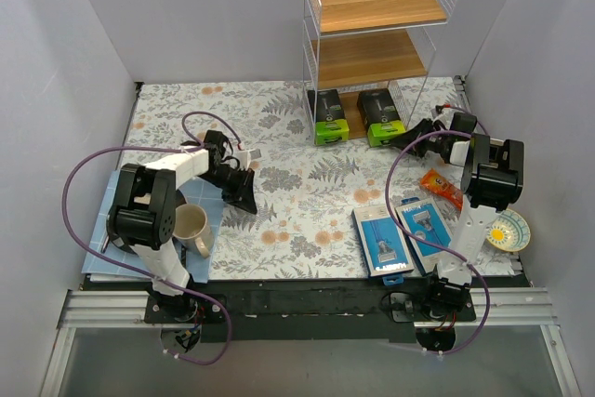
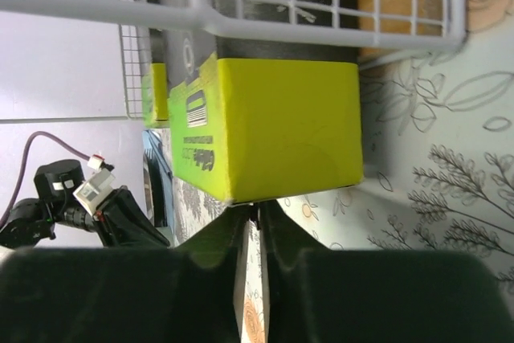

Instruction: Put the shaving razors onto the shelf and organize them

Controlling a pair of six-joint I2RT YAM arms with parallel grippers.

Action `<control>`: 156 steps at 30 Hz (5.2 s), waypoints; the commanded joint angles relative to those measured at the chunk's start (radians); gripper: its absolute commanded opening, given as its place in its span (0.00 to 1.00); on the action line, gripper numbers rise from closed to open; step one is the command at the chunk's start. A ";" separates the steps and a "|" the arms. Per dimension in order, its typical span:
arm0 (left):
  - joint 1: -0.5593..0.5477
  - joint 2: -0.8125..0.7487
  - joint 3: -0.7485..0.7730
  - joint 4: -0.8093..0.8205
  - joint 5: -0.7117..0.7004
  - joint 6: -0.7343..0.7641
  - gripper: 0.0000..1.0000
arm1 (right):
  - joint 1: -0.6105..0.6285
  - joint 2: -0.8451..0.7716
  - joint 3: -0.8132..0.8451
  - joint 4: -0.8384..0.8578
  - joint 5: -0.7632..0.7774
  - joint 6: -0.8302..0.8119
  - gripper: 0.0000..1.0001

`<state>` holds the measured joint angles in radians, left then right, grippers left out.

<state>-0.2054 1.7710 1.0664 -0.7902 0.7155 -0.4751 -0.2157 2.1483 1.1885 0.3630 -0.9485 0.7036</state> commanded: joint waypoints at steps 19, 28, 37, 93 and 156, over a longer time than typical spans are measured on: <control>-0.065 0.007 0.044 0.000 -0.013 0.029 0.09 | -0.031 -0.054 -0.053 0.194 -0.016 0.097 0.01; -0.077 0.016 0.055 0.009 -0.008 0.027 0.09 | -0.039 -0.134 -0.150 0.203 0.008 0.122 0.01; -0.086 0.018 0.058 0.013 -0.008 0.026 0.09 | -0.042 -0.142 -0.155 0.192 0.020 0.120 0.01; -0.223 0.062 0.102 -0.011 -0.097 0.061 0.06 | 0.018 0.065 0.164 0.129 0.159 0.183 0.01; -0.321 0.074 0.701 0.890 -0.404 -0.249 0.45 | 0.081 -0.352 0.361 0.010 0.432 -0.609 0.58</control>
<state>-0.5079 1.8301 1.7050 0.0750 0.4019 -0.7547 -0.1608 1.7931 1.5093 0.3119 -0.5358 0.0982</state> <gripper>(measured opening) 0.480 0.650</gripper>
